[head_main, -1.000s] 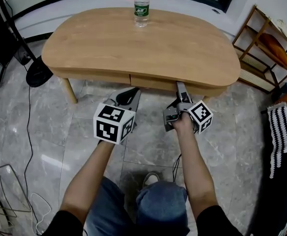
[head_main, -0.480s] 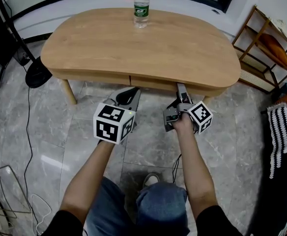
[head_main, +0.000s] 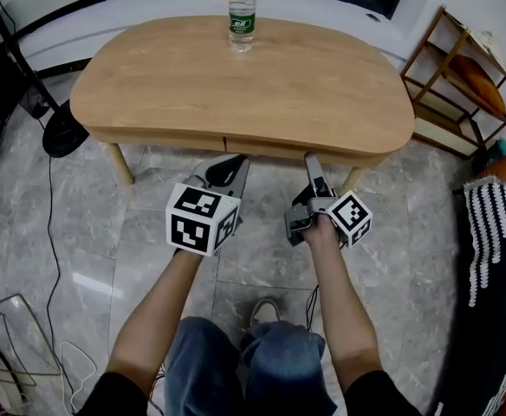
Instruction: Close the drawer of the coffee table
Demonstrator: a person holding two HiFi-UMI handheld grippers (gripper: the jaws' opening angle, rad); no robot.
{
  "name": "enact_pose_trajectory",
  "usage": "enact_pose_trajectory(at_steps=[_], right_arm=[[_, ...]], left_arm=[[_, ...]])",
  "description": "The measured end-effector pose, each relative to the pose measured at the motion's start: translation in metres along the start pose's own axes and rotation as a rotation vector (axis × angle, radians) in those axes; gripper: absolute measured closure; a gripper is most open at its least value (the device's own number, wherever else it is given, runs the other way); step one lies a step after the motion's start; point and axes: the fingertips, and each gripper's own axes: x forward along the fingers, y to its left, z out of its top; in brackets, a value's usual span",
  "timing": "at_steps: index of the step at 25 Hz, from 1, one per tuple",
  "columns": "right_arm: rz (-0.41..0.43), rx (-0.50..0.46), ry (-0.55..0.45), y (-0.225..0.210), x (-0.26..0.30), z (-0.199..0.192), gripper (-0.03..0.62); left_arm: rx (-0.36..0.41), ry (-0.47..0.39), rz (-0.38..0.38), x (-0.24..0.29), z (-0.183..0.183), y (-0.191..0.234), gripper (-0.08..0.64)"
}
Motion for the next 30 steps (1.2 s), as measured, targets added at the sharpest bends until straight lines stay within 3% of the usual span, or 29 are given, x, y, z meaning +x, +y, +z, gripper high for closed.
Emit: enact_pose_trajectory(at_steps=[7, 14, 23, 30], right_arm=[[-0.064, -0.064, 0.040, 0.055, -0.033, 0.016, 0.263], [-0.082, -0.180, 0.097, 0.170, -0.041, 0.052, 0.313], [-0.084, -0.462, 0.213, 0.351, -0.048, 0.097, 0.424], [-0.077, -0.723, 0.281, 0.489, -0.080, 0.106, 0.477]], left_arm=[[-0.026, 0.041, -0.029, -0.018, 0.056, -0.018, 0.548], [-0.025, 0.042, -0.027, -0.050, 0.165, -0.026, 0.549], [0.001, 0.047, -0.002, -0.120, 0.308, -0.038, 0.549], [0.022, 0.039, 0.010, -0.199, 0.398, -0.058, 0.549]])
